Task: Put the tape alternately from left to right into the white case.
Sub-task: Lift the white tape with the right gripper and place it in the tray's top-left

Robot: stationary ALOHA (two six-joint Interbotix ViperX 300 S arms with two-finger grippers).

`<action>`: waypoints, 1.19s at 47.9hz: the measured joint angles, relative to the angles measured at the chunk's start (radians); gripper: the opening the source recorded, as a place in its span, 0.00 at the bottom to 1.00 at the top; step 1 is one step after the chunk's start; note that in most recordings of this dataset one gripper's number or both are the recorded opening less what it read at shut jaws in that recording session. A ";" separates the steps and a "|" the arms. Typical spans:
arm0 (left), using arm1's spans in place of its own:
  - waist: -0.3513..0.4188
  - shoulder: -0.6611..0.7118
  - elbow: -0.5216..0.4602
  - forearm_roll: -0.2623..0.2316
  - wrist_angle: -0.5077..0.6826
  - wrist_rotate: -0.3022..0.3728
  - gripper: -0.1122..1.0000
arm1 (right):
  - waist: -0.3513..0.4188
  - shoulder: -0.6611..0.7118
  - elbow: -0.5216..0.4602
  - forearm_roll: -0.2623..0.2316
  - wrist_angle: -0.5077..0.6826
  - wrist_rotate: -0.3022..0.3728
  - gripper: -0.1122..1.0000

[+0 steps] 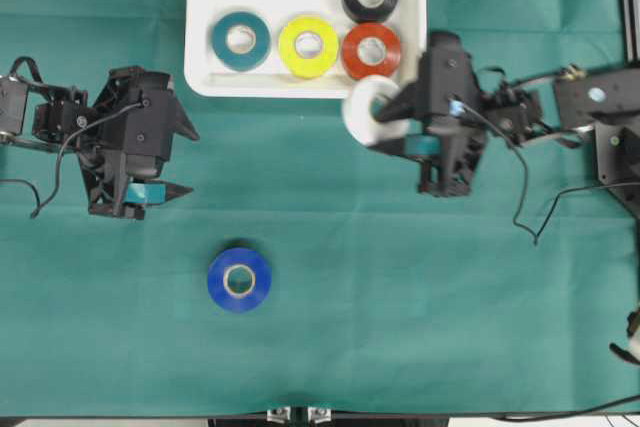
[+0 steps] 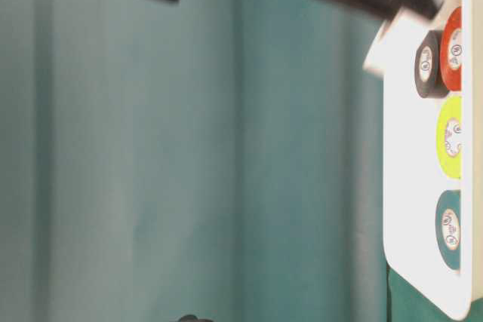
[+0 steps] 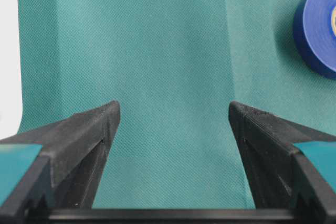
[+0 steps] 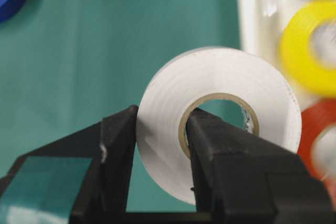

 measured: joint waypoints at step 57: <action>0.000 0.002 0.006 -0.002 -0.002 0.000 0.87 | -0.314 0.419 -0.402 -0.261 -0.098 -0.005 0.37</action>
